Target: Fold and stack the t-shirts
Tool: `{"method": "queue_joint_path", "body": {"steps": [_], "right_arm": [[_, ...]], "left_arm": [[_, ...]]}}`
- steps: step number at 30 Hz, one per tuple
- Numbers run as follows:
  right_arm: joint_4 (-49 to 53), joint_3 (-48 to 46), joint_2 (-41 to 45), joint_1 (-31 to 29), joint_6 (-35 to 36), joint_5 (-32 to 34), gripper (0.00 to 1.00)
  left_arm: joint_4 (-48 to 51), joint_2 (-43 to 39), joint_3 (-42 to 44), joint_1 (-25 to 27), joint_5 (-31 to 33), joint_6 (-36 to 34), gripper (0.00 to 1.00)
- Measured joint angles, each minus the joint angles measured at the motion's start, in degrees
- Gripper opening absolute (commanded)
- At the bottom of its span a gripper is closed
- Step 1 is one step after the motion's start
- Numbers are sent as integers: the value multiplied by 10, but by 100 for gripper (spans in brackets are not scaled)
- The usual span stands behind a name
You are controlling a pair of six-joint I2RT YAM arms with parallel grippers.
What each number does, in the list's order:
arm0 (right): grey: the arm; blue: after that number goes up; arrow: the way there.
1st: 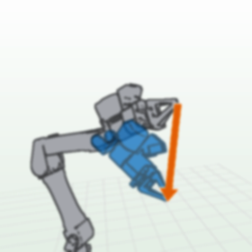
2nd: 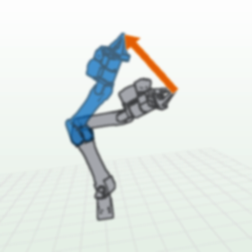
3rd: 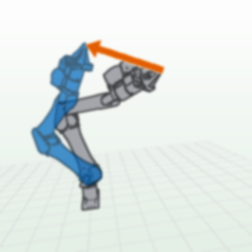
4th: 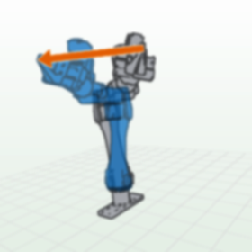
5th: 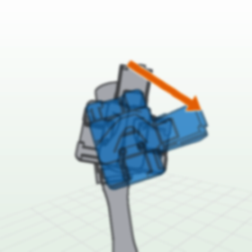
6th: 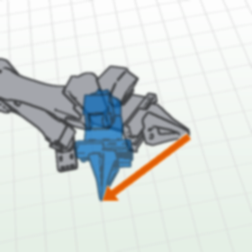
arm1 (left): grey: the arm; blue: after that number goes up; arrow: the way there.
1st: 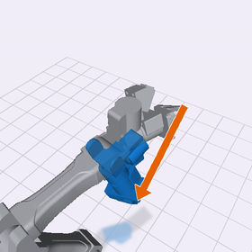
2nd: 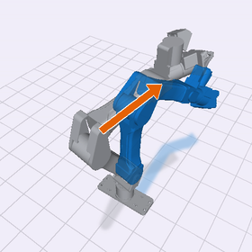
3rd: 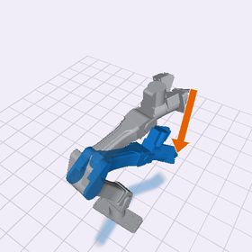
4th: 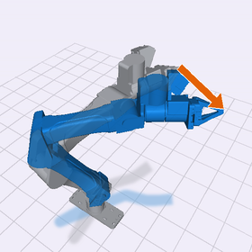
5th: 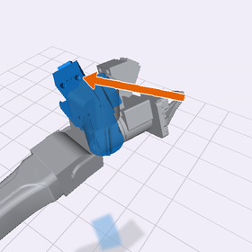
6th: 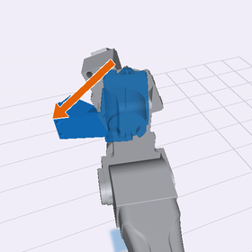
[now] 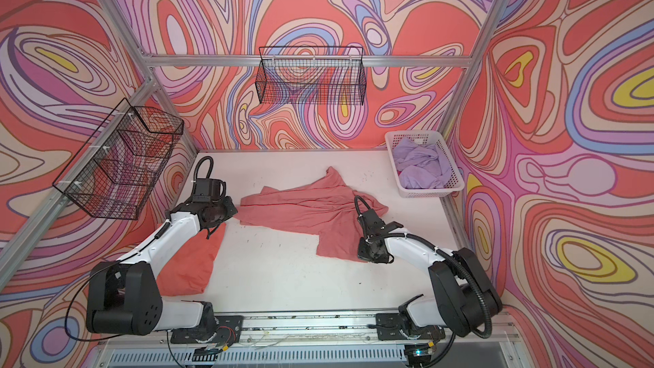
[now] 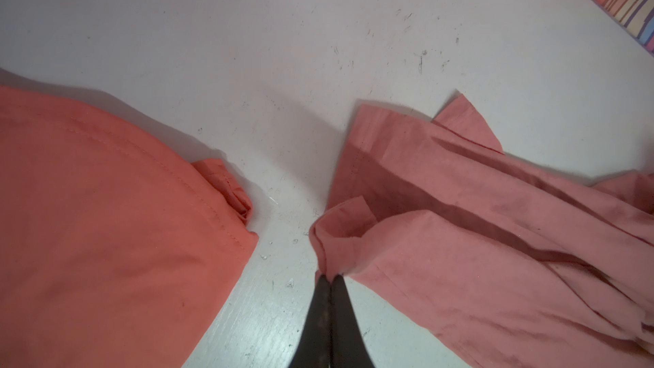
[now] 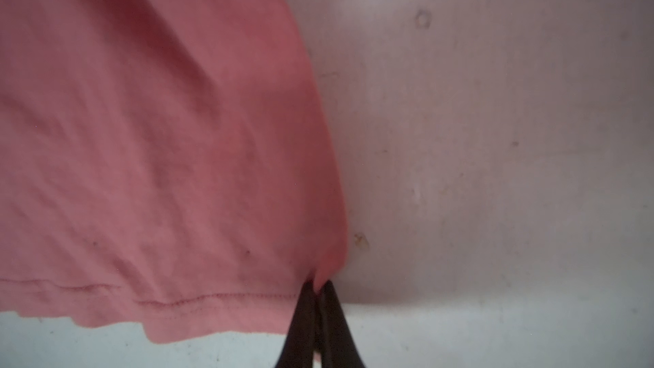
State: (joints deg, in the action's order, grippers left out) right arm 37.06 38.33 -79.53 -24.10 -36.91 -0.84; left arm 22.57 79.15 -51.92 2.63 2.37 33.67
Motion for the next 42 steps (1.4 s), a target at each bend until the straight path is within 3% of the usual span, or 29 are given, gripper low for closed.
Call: {"method": "queue_joint_path", "body": {"steps": [9,15,23,30,42], "right_arm": [[25,30,14,0,2,-21,0],[71,189,63,10,14,-14,0],[132,448,69,65,73,24,0],[148,644,30,72,137,74,0],[89,842,13,72,241,132,0]], "left_arm": [[2,-1,0,0,-26,-4,0],[36,-39,-14,0,-45,-6,0],[81,-72,-143,0,-84,13,0],[85,-71,-263,0,-119,56,0],[44,-82,-451,0,-101,70,0]]}}
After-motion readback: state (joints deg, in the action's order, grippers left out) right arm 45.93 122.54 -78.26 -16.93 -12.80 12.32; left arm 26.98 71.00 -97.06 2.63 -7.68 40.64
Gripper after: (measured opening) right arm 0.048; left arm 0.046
